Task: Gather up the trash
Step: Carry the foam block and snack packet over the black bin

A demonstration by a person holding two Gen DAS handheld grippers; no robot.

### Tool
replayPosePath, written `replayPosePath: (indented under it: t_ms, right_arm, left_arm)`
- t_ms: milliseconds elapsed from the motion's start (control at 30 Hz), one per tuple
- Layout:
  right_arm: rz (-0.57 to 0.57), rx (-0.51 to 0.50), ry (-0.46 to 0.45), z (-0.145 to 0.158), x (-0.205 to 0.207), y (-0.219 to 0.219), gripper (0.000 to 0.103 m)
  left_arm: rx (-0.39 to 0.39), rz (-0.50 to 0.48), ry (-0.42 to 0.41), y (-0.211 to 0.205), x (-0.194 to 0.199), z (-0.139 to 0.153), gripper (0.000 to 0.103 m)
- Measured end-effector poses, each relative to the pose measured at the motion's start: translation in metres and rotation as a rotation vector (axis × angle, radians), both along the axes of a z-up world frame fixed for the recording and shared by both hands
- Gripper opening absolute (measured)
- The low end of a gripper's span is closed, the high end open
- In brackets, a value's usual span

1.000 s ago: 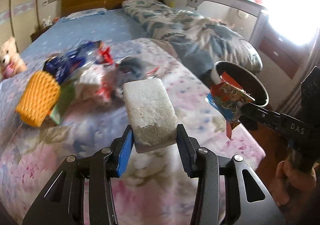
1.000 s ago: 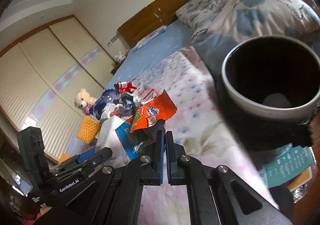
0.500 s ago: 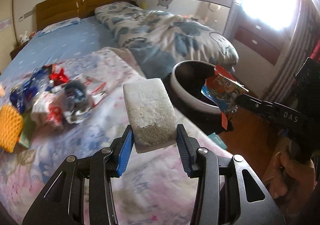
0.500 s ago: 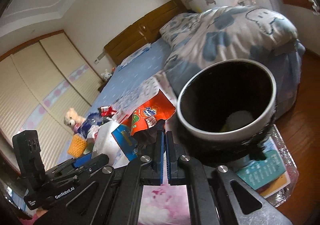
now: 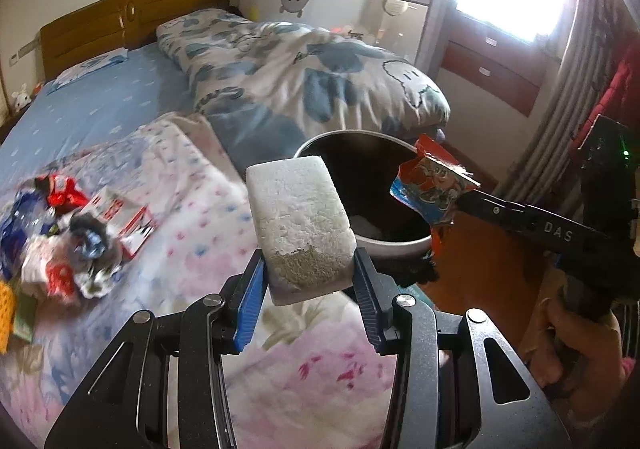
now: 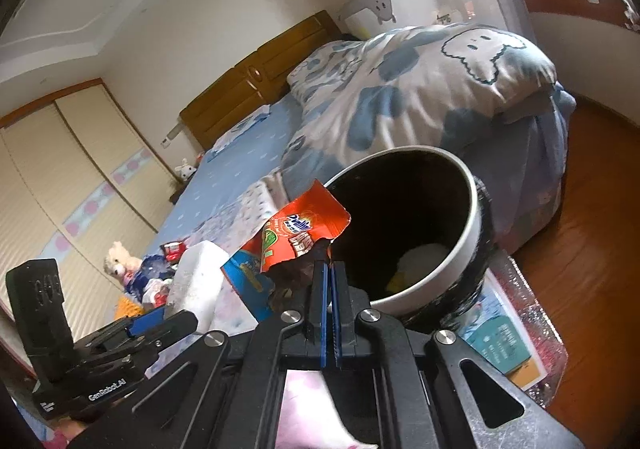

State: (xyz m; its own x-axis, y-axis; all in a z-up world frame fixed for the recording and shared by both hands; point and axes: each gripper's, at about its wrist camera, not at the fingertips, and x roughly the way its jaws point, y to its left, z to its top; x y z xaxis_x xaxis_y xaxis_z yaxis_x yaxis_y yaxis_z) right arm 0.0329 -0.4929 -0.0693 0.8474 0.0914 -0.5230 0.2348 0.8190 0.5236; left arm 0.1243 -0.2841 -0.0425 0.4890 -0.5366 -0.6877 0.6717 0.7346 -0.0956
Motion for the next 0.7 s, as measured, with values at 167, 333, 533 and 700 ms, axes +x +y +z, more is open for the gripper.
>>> replayPosePath:
  t_ms: [167,333,533,700]
  right_arm:
    - [-0.029,-0.007,0.009,-0.001,0.004,-0.016,0.002]
    - [-0.053,-0.010,0.025,-0.003,0.008,-0.031,0.002]
    - [-0.069,-0.020,0.042,-0.006,0.015,-0.044,0.002]
    - [-0.075,-0.027,0.054,-0.006,0.020,-0.051,0.002]
  left_arm:
    - [0.005,-0.025,-0.012,-0.017,0.005,0.004,0.041]
    - [0.005,-0.037,-0.014,-0.033,0.012,0.007,0.041]
    - [0.009,-0.052,-0.007,-0.050,0.021,0.005,0.041]
    - [0.013,-0.064,0.009,-0.063,0.027,0.001,0.041]
